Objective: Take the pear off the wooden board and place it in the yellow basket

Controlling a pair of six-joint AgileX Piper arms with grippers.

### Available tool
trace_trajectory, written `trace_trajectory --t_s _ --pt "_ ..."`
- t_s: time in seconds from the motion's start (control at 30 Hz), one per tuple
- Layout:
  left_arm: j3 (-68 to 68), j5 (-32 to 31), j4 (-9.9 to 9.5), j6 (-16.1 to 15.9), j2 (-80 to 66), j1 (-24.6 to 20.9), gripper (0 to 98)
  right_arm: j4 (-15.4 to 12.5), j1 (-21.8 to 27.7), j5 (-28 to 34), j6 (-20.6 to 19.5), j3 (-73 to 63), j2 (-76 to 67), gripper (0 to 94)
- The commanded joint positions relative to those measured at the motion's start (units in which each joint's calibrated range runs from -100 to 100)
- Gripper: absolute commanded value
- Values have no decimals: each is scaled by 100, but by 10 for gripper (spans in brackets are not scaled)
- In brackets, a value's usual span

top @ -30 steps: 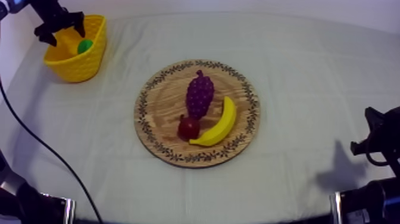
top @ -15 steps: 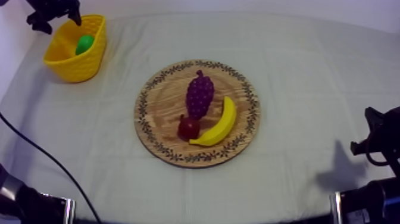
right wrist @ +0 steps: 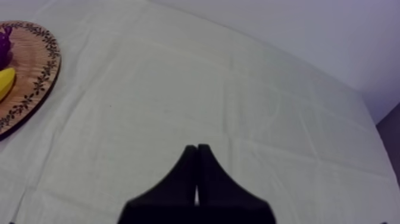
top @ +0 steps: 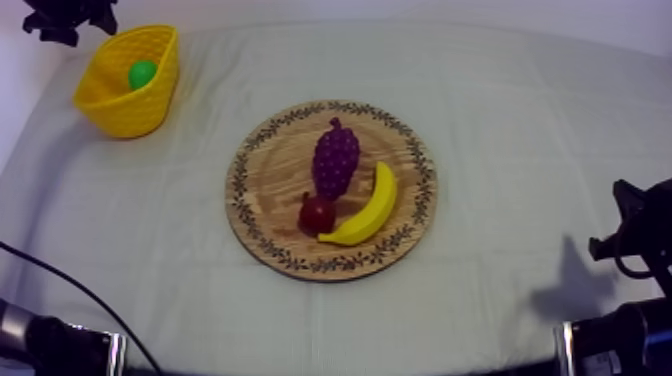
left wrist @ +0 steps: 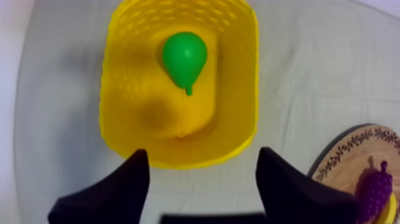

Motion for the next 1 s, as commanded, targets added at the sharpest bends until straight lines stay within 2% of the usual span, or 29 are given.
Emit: trace_trajectory --t_s 0.0,0.37,0.7,0.97 --pt "323 -61 10 9 -333 12 577 -1 -1 3 0 -2 0 4" --pt "2118 -745 168 -30 -1816 34 444 -1 -1 3 0 -2 0 4" --pt "3850 -1505 355 -405 -3234 -90 194 -1 -1 3 -2 -2 0 4" --pt "4789 -1864 529 -481 -4531 -96 79 -1 -1 3 0 -2 0 4"
